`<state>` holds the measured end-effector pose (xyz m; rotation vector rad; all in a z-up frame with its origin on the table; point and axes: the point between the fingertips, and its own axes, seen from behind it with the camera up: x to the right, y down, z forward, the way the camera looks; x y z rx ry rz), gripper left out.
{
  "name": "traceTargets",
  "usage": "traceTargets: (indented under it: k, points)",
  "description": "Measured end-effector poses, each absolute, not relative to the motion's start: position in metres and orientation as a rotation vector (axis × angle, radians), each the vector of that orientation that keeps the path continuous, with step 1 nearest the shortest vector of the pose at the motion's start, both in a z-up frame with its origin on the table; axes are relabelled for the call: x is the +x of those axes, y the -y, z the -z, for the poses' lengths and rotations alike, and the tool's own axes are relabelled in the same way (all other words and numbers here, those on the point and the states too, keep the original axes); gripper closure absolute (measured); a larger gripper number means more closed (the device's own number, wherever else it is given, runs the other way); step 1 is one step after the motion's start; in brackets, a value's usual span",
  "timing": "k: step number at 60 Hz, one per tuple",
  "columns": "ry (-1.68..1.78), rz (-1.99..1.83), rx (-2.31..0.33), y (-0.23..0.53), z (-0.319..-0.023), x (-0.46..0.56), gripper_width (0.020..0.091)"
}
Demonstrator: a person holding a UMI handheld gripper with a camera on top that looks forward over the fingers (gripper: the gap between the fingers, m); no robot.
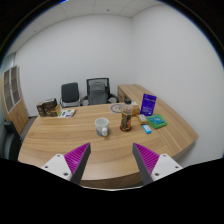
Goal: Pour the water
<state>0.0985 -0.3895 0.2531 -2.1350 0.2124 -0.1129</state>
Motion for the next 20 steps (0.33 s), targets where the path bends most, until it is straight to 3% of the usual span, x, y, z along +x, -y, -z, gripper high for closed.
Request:
traceTargets:
  k: [20]
  points:
    - [-0.18, 0.175, -2.132, 0.3994, -0.2553, 0.1007, 0.0247]
